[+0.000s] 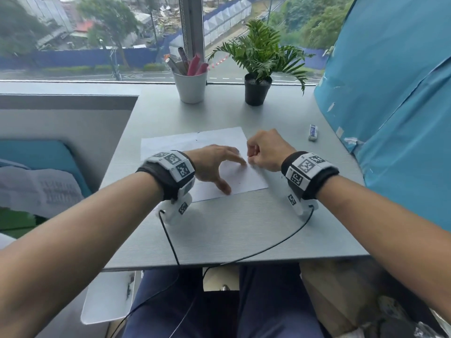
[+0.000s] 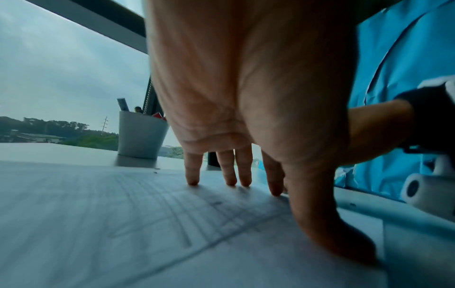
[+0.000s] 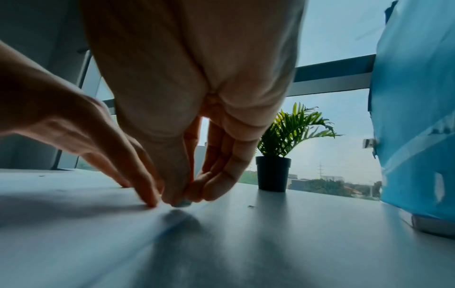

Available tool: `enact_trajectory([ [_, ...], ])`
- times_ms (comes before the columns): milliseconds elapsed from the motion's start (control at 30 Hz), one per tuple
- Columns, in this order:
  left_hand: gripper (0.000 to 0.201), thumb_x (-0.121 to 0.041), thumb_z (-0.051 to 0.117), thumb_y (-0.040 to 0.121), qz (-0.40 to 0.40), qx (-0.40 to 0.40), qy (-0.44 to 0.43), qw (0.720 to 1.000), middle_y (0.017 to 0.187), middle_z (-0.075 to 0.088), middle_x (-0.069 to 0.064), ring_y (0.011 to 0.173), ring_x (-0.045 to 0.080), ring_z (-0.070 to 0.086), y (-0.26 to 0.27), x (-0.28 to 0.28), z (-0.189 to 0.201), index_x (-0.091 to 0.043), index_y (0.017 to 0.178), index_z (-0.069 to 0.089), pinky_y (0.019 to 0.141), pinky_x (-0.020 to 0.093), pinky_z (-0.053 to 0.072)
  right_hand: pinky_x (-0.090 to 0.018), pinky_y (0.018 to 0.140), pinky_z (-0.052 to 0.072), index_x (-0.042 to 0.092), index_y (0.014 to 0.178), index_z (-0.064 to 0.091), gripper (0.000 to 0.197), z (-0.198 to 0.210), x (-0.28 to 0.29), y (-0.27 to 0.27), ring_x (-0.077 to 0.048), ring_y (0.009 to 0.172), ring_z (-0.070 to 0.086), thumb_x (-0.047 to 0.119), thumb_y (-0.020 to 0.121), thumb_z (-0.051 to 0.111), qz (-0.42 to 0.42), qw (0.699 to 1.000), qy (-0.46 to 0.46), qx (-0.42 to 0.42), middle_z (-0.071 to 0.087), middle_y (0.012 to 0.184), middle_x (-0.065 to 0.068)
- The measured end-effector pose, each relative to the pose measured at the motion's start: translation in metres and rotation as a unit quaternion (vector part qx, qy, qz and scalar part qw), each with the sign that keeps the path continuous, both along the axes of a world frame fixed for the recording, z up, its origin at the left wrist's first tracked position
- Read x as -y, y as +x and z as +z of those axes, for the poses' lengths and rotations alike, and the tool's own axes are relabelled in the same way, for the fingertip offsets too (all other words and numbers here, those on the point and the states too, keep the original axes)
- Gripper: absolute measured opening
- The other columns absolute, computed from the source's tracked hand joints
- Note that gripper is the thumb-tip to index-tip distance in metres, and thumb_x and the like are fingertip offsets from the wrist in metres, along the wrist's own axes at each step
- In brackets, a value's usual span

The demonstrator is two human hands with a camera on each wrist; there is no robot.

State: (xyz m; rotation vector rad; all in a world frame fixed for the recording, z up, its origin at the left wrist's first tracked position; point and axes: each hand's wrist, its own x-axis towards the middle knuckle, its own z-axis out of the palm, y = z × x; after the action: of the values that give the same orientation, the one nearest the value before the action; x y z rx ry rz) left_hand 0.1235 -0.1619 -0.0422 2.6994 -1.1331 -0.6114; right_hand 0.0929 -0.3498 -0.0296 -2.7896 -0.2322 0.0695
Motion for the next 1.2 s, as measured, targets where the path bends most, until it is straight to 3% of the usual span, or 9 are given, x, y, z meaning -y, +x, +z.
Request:
enact_trajectory([
  [100, 0.100, -0.054, 0.084, 0.070, 0.012, -0.014, 0.015, 1.000, 0.166, 0.015, -0.007, 0.151, 0.019, 0.020, 0.008, 0.005, -0.004, -0.038, 0.154, 0.032, 0.122, 0.039, 0.016, -0.028, 0.066, 0.054, 0.011, 0.077, 0.076, 0.002, -0.003, -0.001, -0.002, -0.015, 0.068, 0.060, 0.011, 0.077, 0.078, 0.016, 1.000, 0.025, -0.008, 0.062, 0.070, 0.002],
  [267, 0.102, -0.060, 0.080, 0.072, -0.006, -0.022, 0.059, 0.998, 0.168, 0.000, -0.009, 0.153, 0.016, 0.005, 0.015, 0.007, -0.006, -0.044, 0.155, 0.024, 0.124, 0.042, 0.010, -0.014, 0.054, 0.039, 0.010, 0.079, 0.076, 0.004, -0.004, -0.001, -0.005, -0.007, 0.061, 0.052, 0.013, 0.077, 0.078, -0.003, 0.999, 0.034, -0.014, 0.055, 0.066, 0.009],
  [400, 0.095, -0.063, 0.080, 0.068, -0.018, -0.026, 0.049, 0.998, 0.168, 0.000, -0.009, 0.154, 0.015, -0.001, 0.017, 0.006, -0.008, -0.047, 0.150, 0.033, 0.124, 0.049, 0.007, -0.019, 0.059, 0.049, 0.015, 0.077, 0.077, 0.003, -0.005, -0.016, -0.023, -0.008, 0.066, 0.061, 0.017, 0.075, 0.079, 0.058, 0.996, 0.040, -0.062, 0.066, 0.071, 0.005],
  [567, 0.107, -0.069, 0.075, 0.069, -0.015, -0.027, 0.072, 0.997, 0.167, -0.006, -0.012, 0.153, 0.013, -0.006, 0.019, 0.006, -0.012, -0.048, 0.156, 0.015, 0.124, 0.053, 0.007, -0.013, 0.054, 0.040, 0.015, 0.080, 0.079, 0.007, 0.001, 0.002, -0.007, -0.006, 0.065, 0.059, 0.018, 0.074, 0.081, -0.011, 0.999, 0.024, -0.037, 0.063, 0.068, 0.008],
  [700, 0.106, -0.070, 0.073, 0.070, -0.011, -0.030, 0.076, 0.997, 0.167, -0.008, -0.012, 0.153, 0.014, -0.008, 0.019, 0.005, -0.012, -0.047, 0.155, 0.016, 0.124, 0.053, 0.006, -0.018, 0.060, 0.049, 0.014, 0.077, 0.078, 0.005, -0.004, -0.013, -0.024, -0.006, 0.068, 0.061, 0.017, 0.074, 0.081, 0.038, 0.997, 0.038, -0.064, 0.062, 0.072, 0.010],
  [833, 0.109, -0.071, 0.072, 0.071, -0.005, -0.019, 0.088, 0.996, 0.167, -0.009, -0.012, 0.154, 0.015, -0.007, 0.016, 0.010, -0.012, -0.046, 0.157, 0.009, 0.124, 0.053, 0.008, -0.013, 0.056, 0.047, 0.014, 0.081, 0.079, 0.009, 0.001, 0.006, -0.013, -0.007, 0.067, 0.060, 0.019, 0.075, 0.079, -0.030, 0.998, 0.033, -0.040, 0.071, 0.080, 0.000],
  [933, 0.108, -0.073, 0.070, 0.070, -0.001, -0.018, 0.096, 0.995, 0.167, -0.010, -0.010, 0.154, 0.016, -0.007, 0.016, 0.009, -0.012, -0.044, 0.157, 0.012, 0.123, 0.055, 0.009, -0.018, 0.061, 0.053, 0.013, 0.079, 0.078, 0.005, -0.003, -0.010, -0.028, -0.006, 0.070, 0.063, 0.016, 0.075, 0.080, 0.035, 0.997, 0.029, -0.056, 0.070, 0.078, 0.003],
  [1100, 0.110, -0.074, 0.070, 0.070, 0.004, -0.003, 0.092, 0.996, 0.167, -0.007, -0.008, 0.154, 0.018, -0.005, 0.012, 0.012, -0.013, -0.043, 0.158, 0.010, 0.123, 0.054, 0.011, -0.011, 0.052, 0.039, 0.012, 0.080, 0.079, 0.008, 0.001, 0.004, -0.011, -0.003, 0.059, 0.055, 0.017, 0.074, 0.079, -0.035, 0.999, 0.029, -0.028, 0.070, 0.074, 0.001],
  [1200, 0.107, -0.076, 0.069, 0.070, -0.005, -0.012, 0.080, 0.997, 0.168, -0.006, -0.008, 0.154, 0.018, -0.004, 0.013, 0.009, -0.014, -0.043, 0.157, 0.016, 0.123, 0.054, 0.009, -0.011, 0.053, 0.038, 0.015, 0.075, 0.077, 0.002, -0.004, -0.017, -0.026, 0.000, 0.060, 0.052, 0.015, 0.073, 0.078, 0.031, 0.997, 0.036, -0.053, 0.061, 0.070, 0.009],
])
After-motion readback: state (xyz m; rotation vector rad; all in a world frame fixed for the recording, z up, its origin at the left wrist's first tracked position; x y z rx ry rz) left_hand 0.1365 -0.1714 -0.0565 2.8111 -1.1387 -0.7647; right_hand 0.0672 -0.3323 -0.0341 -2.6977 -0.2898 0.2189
